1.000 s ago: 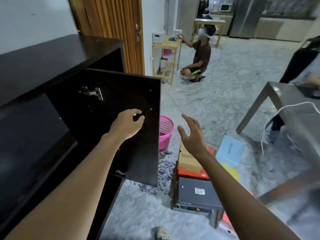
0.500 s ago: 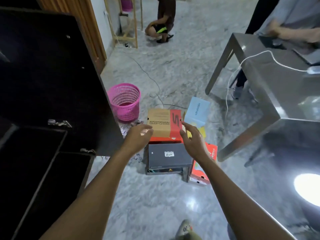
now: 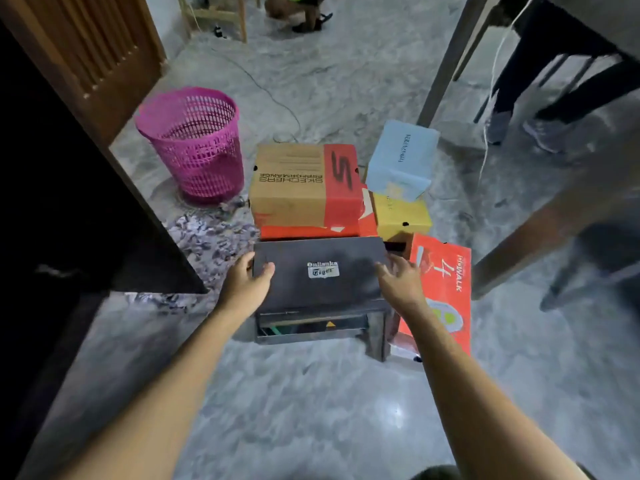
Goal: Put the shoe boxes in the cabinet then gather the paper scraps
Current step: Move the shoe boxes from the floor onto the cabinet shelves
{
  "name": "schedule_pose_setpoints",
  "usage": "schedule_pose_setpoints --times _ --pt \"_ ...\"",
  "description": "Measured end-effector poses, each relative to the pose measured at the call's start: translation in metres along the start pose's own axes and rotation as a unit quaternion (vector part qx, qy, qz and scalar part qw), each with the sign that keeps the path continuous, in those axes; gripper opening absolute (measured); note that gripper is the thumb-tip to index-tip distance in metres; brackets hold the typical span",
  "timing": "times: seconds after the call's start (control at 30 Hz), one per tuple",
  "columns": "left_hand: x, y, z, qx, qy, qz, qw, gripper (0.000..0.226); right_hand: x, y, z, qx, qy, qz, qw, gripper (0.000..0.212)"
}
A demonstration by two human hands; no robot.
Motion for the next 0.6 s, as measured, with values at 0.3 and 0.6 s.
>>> schedule_pose_setpoints --times 0.3,0.6 --pt "-0.068 0.116 0.106 0.042 -0.137 0.031 0.989 0.064 -0.057 0.066 -0.132 -0.012 0.213 -0.057 0.975 0.038" --pt "-0.038 0.108 0.125 0.044 -0.243 0.11 0.963 0.035 -0.073 0.028 -0.112 0.033 0.403 0.008 0.914 0.036"
Point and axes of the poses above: each hand's wrist, its own y-axis towards the middle knuckle, its own x-axis out of the back of the hand, z = x × y, the point moved 2 cm from there along y, towards the middle knuckle, and after that the axes turned 8 degrees about x, right-handed, at the moved point
